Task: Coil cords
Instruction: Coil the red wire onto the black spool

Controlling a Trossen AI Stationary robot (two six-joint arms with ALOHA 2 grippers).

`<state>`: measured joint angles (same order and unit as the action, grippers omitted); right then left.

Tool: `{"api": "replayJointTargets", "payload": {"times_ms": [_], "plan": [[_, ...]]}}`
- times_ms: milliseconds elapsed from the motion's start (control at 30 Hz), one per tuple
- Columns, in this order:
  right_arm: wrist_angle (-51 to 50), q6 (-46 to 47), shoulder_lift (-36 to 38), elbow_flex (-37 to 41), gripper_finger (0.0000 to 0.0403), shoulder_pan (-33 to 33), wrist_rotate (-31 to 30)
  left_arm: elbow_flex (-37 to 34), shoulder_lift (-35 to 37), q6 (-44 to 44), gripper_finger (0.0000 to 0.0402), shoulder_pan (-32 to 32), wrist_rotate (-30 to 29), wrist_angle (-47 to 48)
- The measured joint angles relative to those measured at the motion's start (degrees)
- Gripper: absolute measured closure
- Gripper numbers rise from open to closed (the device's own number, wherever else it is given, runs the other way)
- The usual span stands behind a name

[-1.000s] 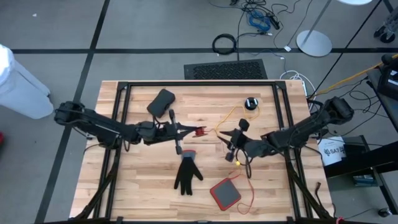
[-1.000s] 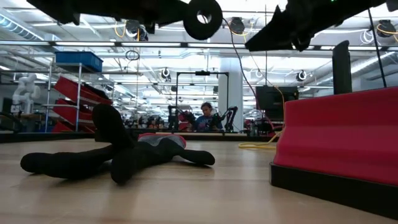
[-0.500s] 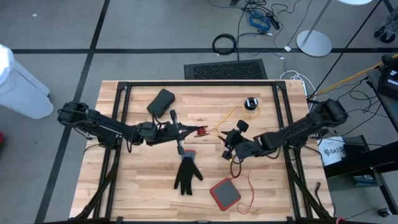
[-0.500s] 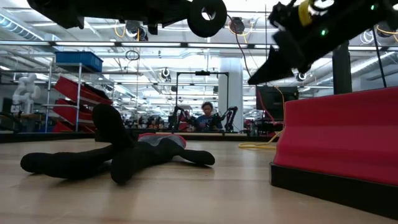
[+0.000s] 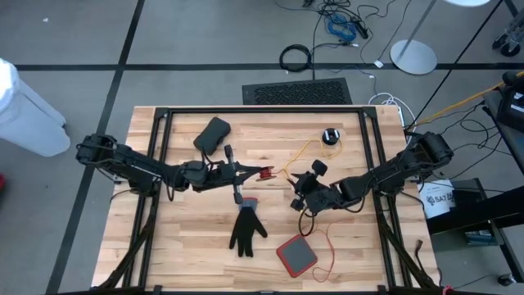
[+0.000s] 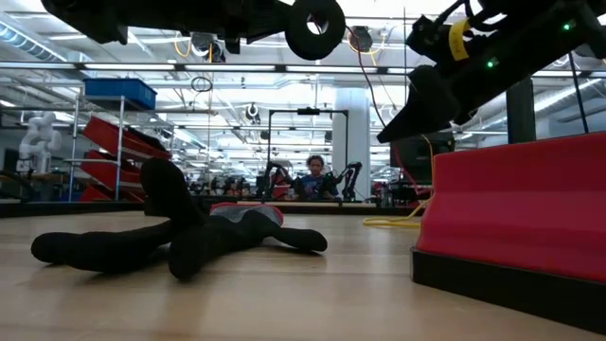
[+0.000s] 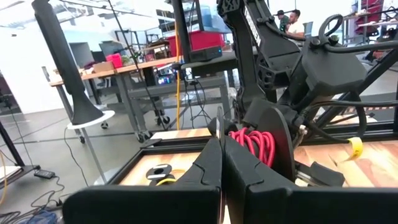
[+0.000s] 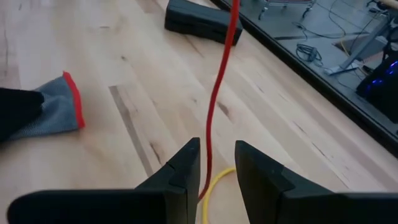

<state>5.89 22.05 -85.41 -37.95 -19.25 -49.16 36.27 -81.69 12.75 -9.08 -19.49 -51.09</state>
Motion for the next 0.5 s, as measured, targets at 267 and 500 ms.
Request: {"api": "replayJointTargets", "payload": {"times_ms": [267,500], "plan": [[-0.11,1.02,0.00,0.00,0.0339,-0.54,-0.01,0.00,0.00,0.00,0.0402,-0.04,0.02,0.08],[2.66,0.22,-0.80,0.00,0.0397,-0.45,-0.99,0.00,0.00,-0.34,0.0402,-0.04,0.04,-1.74]]}}
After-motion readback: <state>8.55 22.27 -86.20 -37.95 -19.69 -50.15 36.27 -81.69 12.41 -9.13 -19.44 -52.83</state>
